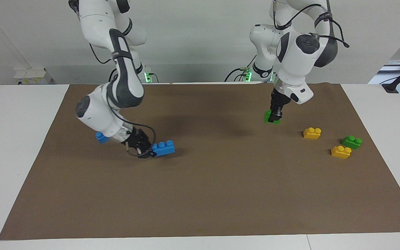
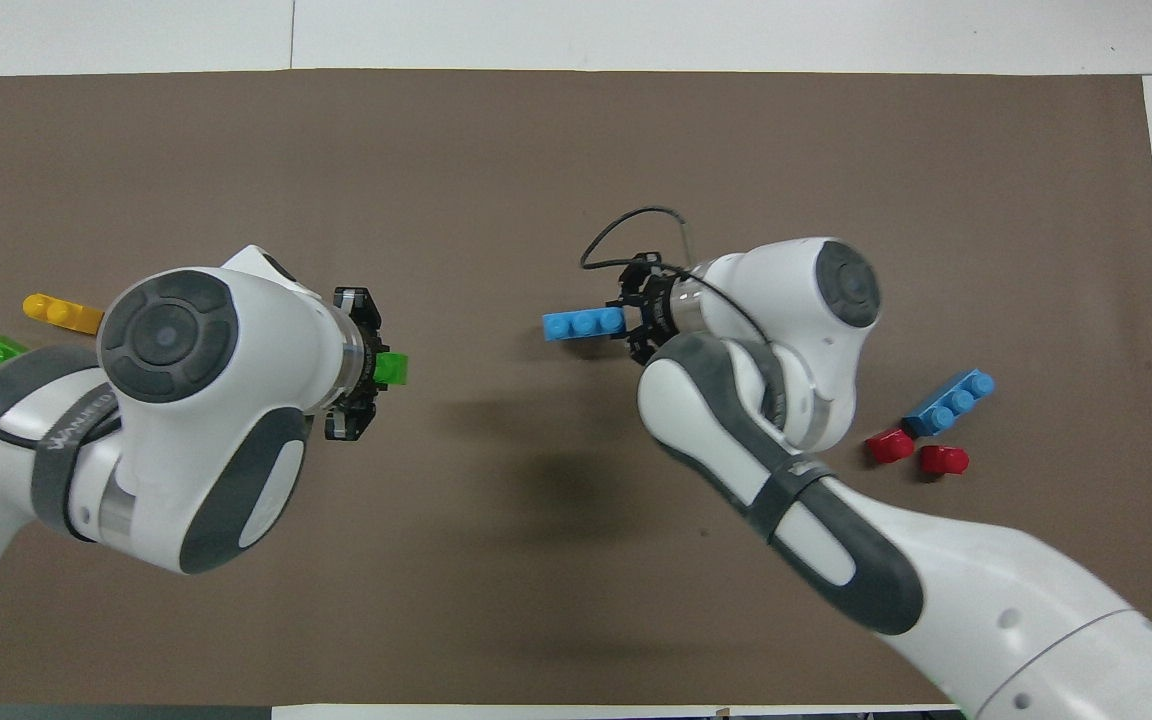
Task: Remove green block with left arm and hold with right
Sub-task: 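Carry the green brick outward with the left gripper while the right carries blue, then lower and release the green brick while the right gripper releases blue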
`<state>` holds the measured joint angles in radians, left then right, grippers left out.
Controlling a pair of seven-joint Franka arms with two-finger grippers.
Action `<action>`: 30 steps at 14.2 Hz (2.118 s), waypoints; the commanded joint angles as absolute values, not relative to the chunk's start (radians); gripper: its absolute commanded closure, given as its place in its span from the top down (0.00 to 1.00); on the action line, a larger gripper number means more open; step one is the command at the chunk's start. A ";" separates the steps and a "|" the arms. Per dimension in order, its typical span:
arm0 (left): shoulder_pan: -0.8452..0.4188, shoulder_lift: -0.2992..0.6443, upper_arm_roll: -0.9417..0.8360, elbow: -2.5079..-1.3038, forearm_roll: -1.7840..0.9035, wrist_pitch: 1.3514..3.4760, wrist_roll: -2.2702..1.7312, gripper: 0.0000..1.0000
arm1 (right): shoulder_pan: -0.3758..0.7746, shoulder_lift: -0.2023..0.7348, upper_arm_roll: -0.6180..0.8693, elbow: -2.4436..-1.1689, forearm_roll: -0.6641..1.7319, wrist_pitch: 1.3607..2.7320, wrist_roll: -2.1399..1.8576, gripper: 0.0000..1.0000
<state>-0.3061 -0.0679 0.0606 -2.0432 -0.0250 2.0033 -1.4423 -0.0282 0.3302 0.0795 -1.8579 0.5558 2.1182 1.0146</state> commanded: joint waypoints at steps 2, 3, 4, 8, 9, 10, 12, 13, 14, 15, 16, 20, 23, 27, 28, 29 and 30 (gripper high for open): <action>-0.186 -0.048 0.052 -2.039 -0.048 2.009 -1.206 0.00 | -0.182 0.298 0.097 -1.943 0.535 2.080 0.891 0.00; -0.158 -0.028 0.052 -2.039 -0.048 2.038 -1.163 0.00 | -0.198 0.298 0.097 -1.959 0.531 2.080 0.875 0.00; -0.144 -0.005 0.054 -2.039 -0.048 2.063 -1.123 0.00 | -0.224 0.299 0.094 -1.970 0.529 2.082 0.871 0.00; -0.081 0.133 0.054 -1.971 -0.041 2.152 -1.016 0.00 | -0.264 0.298 0.092 -2.000 0.529 2.094 0.870 0.00; -0.066 0.164 0.054 -1.951 -0.040 2.169 -0.999 0.00 | -0.267 0.298 0.092 -2.005 0.529 2.097 0.867 0.00; -0.048 0.187 0.054 -1.941 -0.035 2.186 -0.979 0.00 | -0.267 0.296 0.092 -2.017 0.529 2.098 0.867 0.00; -0.038 0.253 0.054 -1.912 -0.032 2.224 -0.944 0.00 | -0.267 0.290 0.091 -2.029 0.529 2.100 0.867 0.00; -0.040 0.303 0.054 -1.872 -0.025 2.232 -0.940 0.00 | -0.267 0.288 0.092 -2.032 0.529 2.100 0.867 0.00; -0.038 0.343 0.054 -1.838 -0.020 2.233 -0.939 0.00 | -0.267 0.287 0.092 -2.036 0.529 2.097 0.867 0.17; -0.029 0.365 0.054 -1.816 -0.018 2.235 -0.930 0.00 | -0.267 0.285 0.092 -2.040 0.529 2.098 0.867 0.32; -0.019 0.379 0.054 -1.807 -0.018 2.237 -0.914 0.00 | -0.267 0.284 0.092 -2.039 0.529 2.097 0.867 0.59; -0.014 0.411 0.054 -1.813 -0.025 2.318 -0.852 0.00 | -0.268 0.284 0.092 -2.031 0.529 2.092 0.868 0.96; -0.014 0.410 0.054 -1.824 -0.028 2.333 -0.766 0.15 | -0.261 0.266 0.092 -2.008 0.528 2.079 0.874 0.99; -0.015 0.411 0.054 -1.822 -0.026 2.358 -0.756 1.00 | -0.192 0.200 0.097 -1.870 0.281 1.927 0.848 1.00; -0.015 0.411 0.054 -1.821 -0.026 2.358 -0.735 1.00 | -0.177 0.184 0.097 -1.827 0.223 1.874 0.777 1.00; -0.015 0.410 0.054 -1.819 -0.026 2.355 -0.712 1.00 | -0.157 0.166 0.097 -1.789 0.159 1.830 0.684 1.00; -0.014 0.407 0.054 -1.815 -0.026 2.346 -0.707 1.00 | -0.147 0.146 0.098 -1.751 0.112 1.784 0.602 1.00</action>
<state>-0.0282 0.4050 0.0623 -1.8257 -0.0247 2.3426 -0.7469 -0.1614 0.1735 0.0970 -1.8206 0.1976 1.8632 0.7434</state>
